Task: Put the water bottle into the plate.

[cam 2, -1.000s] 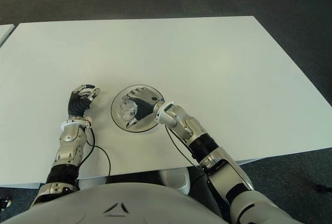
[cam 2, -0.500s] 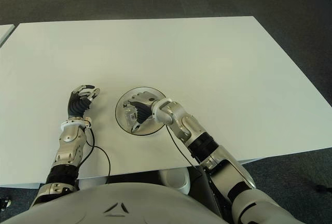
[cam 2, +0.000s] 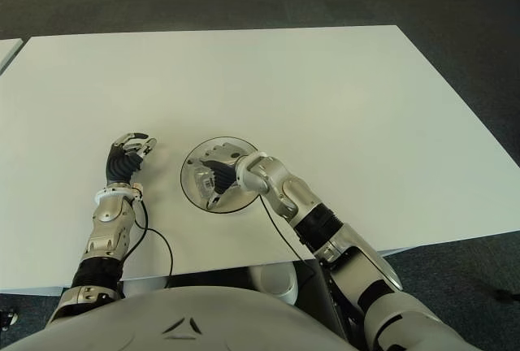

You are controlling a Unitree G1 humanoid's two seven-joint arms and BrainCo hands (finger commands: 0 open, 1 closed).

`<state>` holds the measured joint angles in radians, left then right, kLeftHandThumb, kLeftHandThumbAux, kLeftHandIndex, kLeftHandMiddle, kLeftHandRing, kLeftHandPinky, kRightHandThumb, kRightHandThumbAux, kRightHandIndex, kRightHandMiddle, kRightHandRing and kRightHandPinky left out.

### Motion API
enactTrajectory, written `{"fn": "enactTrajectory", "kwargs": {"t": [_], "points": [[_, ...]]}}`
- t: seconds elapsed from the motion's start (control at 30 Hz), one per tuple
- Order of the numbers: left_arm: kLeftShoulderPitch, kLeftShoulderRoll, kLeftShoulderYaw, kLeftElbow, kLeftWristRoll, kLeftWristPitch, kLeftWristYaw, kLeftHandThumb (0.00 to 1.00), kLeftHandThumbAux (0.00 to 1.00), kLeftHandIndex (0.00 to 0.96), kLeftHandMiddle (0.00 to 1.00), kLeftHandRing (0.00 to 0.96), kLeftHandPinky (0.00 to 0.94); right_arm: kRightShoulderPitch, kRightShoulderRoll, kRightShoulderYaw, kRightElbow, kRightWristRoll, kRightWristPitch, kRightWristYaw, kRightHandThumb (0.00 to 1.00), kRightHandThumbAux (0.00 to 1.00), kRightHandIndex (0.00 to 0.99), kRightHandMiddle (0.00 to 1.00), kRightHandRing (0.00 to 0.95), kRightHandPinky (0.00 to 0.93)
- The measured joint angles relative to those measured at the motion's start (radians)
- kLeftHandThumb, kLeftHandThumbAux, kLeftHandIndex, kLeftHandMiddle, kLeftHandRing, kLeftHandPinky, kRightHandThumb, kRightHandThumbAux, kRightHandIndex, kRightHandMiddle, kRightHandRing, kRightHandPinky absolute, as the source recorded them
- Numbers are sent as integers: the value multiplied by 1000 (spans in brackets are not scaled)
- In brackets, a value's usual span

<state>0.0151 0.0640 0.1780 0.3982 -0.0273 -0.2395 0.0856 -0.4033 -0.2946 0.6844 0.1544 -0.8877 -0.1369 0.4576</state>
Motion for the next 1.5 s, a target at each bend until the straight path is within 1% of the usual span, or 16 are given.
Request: {"fn": "enactTrajectory", "kwargs": {"t": [0.1,0.23,0.33,0.4,0.43,0.47,0.53,0.63,0.73,0.97,1.17,1.37,1.4,1.5], "points": [[0,0,0,0,6,0,1,700,723,438,905,894,883,0,-1,0,0,-1,0,-8,407,624,6,0,0,2],[0,1,-1,0,8,1,1,700,723,438,904,892,877,5,-9,5,6,-14,-15,-54,411,581,1,0,0,0],[0,1,-1,-1,8,1,1,700,723,438,901,890,874,6,-15,9,12,-25,-28,-89,439,502,0,0,0,0],[0,1,-1,-1,8,1,1,700,723,438,899,889,874,7,-20,11,16,-35,-34,-113,464,433,0,0,0,0],[0,1,-1,-2,8,1,1,701,723,438,897,887,873,9,-21,12,17,-38,-35,-124,478,384,0,0,0,0],[1,1,-1,-2,8,1,1,701,722,438,896,887,872,11,-22,12,18,-42,-36,-133,482,364,0,0,0,0],[1,1,0,-2,8,2,1,701,722,438,893,884,870,17,-21,12,19,-51,-36,-156,510,292,0,0,0,0],[1,2,0,-4,8,5,1,701,722,438,891,882,868,32,-19,10,19,-53,-36,-190,526,251,0,0,0,0],[1,2,0,-8,8,13,1,701,722,438,889,875,860,46,-15,9,21,-53,-36,-226,551,190,0,0,0,0],[1,2,3,-14,6,26,1,701,723,438,892,876,861,58,-8,9,40,-60,-38,-304,560,151,0,0,0,0],[2,2,3,-15,5,24,0,702,723,438,896,880,867,66,3,7,58,-75,-34,-391,533,158,0,0,0,0],[3,2,3,-15,0,21,-1,702,723,438,898,886,870,89,37,-13,67,-68,-28,-496,459,178,0,0,0,0],[3,2,3,-15,-1,21,0,701,723,438,898,886,870,92,44,-19,67,-64,-29,-518,431,183,0,0,0,0],[3,2,2,-15,-1,21,0,701,723,438,898,886,869,104,63,-44,67,-38,-49,-593,394,190,0,0,0,0]]}}
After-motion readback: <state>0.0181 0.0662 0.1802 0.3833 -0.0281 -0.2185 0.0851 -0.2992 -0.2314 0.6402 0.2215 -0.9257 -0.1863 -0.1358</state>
